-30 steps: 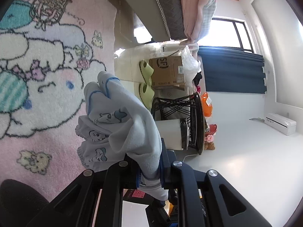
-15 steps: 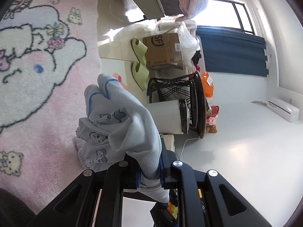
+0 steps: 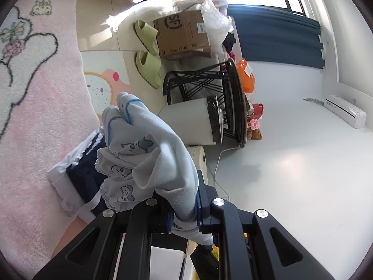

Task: Fold clothes
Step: 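Carry the folded pants with both grippers toward the dark clothes stack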

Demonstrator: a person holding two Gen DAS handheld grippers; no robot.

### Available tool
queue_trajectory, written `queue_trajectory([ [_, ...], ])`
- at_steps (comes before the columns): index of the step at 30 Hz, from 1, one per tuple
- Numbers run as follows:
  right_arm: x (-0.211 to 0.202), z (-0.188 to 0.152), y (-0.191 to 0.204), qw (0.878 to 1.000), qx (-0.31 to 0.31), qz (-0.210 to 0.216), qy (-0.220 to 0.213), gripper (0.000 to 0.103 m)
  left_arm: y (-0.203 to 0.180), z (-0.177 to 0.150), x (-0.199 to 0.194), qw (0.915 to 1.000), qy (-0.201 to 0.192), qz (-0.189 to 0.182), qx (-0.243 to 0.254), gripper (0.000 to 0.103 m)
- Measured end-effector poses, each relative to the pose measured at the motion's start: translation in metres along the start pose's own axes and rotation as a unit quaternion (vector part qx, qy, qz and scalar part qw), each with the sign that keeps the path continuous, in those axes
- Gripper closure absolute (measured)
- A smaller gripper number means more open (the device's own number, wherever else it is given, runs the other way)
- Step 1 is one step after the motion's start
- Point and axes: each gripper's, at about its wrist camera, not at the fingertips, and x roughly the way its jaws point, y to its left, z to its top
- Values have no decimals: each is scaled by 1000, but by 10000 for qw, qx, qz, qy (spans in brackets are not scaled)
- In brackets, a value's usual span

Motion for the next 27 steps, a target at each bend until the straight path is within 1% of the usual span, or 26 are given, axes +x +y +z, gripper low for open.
queue_trajectory([
  [9, 7, 39, -8, 9994, 97, -89, -323, 91, -8, 20, 53, 9992, 393, -52, 109, 91],
  [12, 12, 56, -11, 9987, 92, -272, -416, 91, -8, 26, 75, 9983, 546, -118, 145, 91],
  [18, 22, 80, -14, 9959, -19, -734, -535, 91, -5, 35, 112, 9963, 776, -134, 340, 91],
  [24, 31, 97, -12, 9927, -376, -967, -612, 91, -14, 45, 132, 9927, 857, -219, 820, 91],
  [27, 32, 104, -8, 9912, -559, -984, -683, 91, -18, 51, 140, 9916, 911, -307, 861, 91],
])
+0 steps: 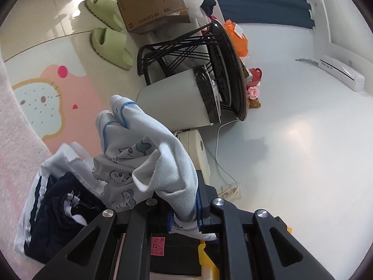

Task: Fold clothes
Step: 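Carry the folded pants with both grippers toward the dark clothes stack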

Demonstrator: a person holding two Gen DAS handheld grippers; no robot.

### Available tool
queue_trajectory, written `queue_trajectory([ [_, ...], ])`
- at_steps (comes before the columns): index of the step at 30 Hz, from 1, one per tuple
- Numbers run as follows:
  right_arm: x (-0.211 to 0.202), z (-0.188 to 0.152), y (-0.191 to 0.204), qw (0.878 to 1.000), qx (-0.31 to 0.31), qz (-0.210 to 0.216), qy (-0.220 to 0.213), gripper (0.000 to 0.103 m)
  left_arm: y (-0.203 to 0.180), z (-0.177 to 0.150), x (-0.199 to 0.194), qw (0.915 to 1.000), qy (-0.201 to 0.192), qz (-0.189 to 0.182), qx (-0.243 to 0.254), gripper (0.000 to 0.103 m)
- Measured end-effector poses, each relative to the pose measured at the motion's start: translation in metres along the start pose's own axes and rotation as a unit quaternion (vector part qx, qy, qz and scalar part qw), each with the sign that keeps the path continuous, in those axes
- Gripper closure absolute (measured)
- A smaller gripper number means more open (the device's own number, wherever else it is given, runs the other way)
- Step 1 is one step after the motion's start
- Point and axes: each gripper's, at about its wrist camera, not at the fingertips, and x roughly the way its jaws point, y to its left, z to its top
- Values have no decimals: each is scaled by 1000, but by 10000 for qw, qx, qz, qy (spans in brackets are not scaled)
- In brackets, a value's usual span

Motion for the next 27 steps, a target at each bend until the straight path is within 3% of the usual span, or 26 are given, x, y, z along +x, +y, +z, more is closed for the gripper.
queue_trajectory([
  [11, 2, 24, -2, 9998, -71, 90, -191, 91, 0, 11, 23, 9997, 163, -159, -13, 91],
  [19, 25, 23, -9, 9996, -144, 140, -182, 91, 16, 27, 34, 9994, 140, -89, -288, 91],
  [23, 28, 24, -6, 9990, -303, 130, -289, 91, 16, 26, 34, 9996, 146, -151, -169, 91],
  [27, 34, 20, -15, 9997, -148, 151, -132, 91, 31, 19, 30, 9992, 178, -159, -327, 91],
])
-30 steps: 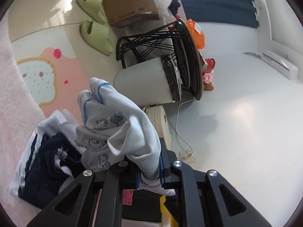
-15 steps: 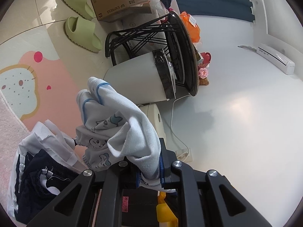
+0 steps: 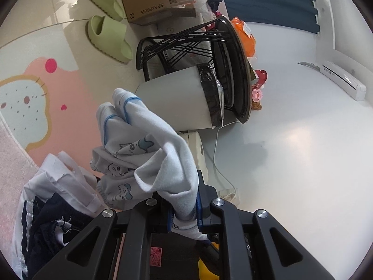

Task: Fold clothes
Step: 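Carry the folded pants with both grippers toward the dark clothes stack, then lower the folded pants onto the dark clothes stack and open both grippers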

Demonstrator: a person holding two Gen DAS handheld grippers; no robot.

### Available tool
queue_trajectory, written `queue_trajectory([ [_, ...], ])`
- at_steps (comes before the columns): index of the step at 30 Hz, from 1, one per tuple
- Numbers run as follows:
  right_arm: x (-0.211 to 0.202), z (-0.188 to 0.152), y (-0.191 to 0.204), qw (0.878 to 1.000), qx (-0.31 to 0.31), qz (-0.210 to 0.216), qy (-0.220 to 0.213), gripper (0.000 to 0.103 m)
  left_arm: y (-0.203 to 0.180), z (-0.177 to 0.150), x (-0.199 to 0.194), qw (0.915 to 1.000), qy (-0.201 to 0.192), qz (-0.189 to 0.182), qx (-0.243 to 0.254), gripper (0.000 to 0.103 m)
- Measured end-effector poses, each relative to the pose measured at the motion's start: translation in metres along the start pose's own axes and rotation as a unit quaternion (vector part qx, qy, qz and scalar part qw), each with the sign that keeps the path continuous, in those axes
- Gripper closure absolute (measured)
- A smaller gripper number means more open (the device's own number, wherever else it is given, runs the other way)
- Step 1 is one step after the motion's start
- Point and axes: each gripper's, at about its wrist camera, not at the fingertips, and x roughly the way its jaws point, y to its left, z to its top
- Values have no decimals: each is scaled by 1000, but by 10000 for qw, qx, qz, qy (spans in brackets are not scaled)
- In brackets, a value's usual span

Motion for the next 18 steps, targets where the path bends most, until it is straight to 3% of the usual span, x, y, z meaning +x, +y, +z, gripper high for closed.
queue_trajectory([
  [6, 18, -24, -23, 9974, 301, -355, 550, 91, 31, -18, -7, 9990, 164, 221, -354, 91],
  [12, 14, -50, -29, 9934, 381, -634, 872, 91, 48, -36, -21, 9973, 168, 70, -710, 91],
  [18, 10, -83, -36, 9882, 452, -874, 1170, 91, 48, -50, -38, 9971, 265, 395, -586, 91],
])
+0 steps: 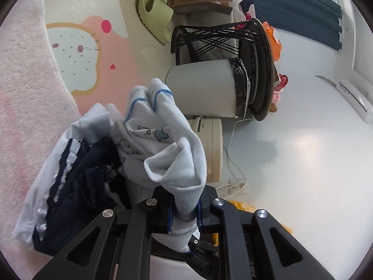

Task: Fold clothes
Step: 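Lower the folded pants onto the dark clothes stack and open both grippers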

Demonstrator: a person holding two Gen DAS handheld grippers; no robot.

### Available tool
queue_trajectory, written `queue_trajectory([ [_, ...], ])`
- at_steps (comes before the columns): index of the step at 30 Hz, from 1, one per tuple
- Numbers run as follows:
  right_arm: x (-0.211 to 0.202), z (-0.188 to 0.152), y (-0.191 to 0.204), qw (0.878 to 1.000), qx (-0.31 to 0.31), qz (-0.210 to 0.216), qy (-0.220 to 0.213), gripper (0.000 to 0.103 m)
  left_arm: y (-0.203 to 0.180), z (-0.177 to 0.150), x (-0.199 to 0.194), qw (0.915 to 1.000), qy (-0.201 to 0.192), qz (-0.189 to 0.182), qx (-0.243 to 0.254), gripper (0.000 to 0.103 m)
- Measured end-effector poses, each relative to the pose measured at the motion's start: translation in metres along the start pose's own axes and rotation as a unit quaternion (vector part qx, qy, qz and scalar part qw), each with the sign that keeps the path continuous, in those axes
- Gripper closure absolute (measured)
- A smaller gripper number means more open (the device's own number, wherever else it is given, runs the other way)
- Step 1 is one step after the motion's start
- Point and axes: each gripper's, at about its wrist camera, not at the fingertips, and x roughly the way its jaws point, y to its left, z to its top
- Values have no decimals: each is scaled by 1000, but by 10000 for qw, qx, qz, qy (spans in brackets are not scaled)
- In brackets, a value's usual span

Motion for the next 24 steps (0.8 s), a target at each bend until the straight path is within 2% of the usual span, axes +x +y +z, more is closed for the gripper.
queue_trajectory([
  [4, 3, -15, -6, 9998, 15, -134, 113, 91, 4, -9, -8, 9998, -28, 193, 94, 91],
  [10, -3, -27, -12, 9999, 60, 67, 88, 91, 16, -19, -23, 9991, -228, 357, -27, 91],
  [19, -2, -41, -16, 9999, 98, 14, 132, 90, 27, -30, -33, 9981, -290, 532, -65, 91],
  [24, -1, -50, -23, 9997, 190, 38, 154, 89, 44, -36, -39, 9973, -267, 641, -252, 91],
])
